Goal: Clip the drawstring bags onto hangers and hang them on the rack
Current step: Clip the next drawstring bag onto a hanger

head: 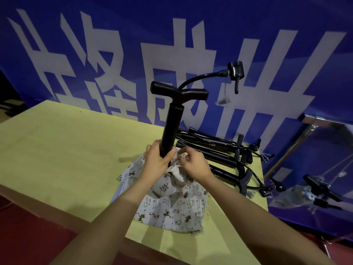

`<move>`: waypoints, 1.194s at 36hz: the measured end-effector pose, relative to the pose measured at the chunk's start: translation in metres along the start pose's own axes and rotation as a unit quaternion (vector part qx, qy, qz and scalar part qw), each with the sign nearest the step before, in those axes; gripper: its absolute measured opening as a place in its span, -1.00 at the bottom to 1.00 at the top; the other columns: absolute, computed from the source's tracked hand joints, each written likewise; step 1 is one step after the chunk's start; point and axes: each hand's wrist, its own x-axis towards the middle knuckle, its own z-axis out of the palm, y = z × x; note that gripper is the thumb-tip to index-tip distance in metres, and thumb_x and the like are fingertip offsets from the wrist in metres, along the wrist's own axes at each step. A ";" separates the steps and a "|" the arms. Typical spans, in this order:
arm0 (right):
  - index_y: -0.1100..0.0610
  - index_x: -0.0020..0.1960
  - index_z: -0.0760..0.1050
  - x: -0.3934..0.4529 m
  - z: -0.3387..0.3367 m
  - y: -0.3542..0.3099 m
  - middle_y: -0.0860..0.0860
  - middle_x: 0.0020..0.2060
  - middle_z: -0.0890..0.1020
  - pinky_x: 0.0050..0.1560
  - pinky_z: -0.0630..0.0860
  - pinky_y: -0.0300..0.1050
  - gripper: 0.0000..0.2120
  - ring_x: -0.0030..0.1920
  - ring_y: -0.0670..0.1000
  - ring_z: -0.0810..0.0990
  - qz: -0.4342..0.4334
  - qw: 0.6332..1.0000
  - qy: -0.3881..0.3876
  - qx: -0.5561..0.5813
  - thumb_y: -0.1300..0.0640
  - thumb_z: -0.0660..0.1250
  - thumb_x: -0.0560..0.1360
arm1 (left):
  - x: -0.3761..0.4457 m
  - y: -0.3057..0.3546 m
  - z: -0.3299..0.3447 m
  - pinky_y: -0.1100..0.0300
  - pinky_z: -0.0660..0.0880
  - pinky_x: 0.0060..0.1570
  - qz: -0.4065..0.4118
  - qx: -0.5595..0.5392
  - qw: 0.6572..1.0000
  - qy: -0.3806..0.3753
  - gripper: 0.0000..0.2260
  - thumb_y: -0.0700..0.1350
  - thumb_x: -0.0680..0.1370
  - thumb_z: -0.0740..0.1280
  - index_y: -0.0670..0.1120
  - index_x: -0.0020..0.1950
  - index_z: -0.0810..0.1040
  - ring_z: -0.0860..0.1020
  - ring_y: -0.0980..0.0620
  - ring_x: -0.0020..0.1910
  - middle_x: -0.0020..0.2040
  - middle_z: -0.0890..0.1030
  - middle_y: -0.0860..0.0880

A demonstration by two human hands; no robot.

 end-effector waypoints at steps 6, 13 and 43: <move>-0.06 0.33 0.40 0.004 0.009 0.001 0.04 0.19 0.43 0.15 0.19 -0.02 -0.62 0.19 0.10 0.34 -0.085 0.979 0.022 -0.186 0.02 0.23 0.51 | 0.005 0.010 -0.008 -0.15 0.43 0.13 -0.007 -0.008 1.000 -0.007 -0.75 0.11 0.49 0.33 0.00 0.05 0.44 0.44 -0.16 0.10 -0.16 0.36 0.14; 0.06 0.12 0.58 0.012 0.008 -0.007 -0.02 0.13 0.49 0.05 0.11 -0.10 -0.78 0.16 0.02 0.36 -0.116 0.990 0.003 -0.083 0.14 0.26 0.51 | 0.009 0.010 -0.012 -0.14 0.44 0.13 -0.020 -0.015 1.000 -0.008 -0.72 0.08 0.50 0.33 -0.04 0.13 0.47 0.43 -0.18 0.13 0.00 0.43 -0.07; 0.13 0.17 0.39 0.004 -0.055 0.001 0.03 0.05 0.44 0.02 0.40 -0.10 -0.79 0.06 0.09 0.45 -0.066 0.985 0.024 -0.157 0.21 0.19 0.54 | 0.009 0.009 0.012 0.10 0.26 -0.04 0.016 0.047 0.998 0.044 -0.76 0.10 0.55 0.25 -0.06 -0.03 0.38 0.29 -0.03 0.01 -0.06 0.38 0.01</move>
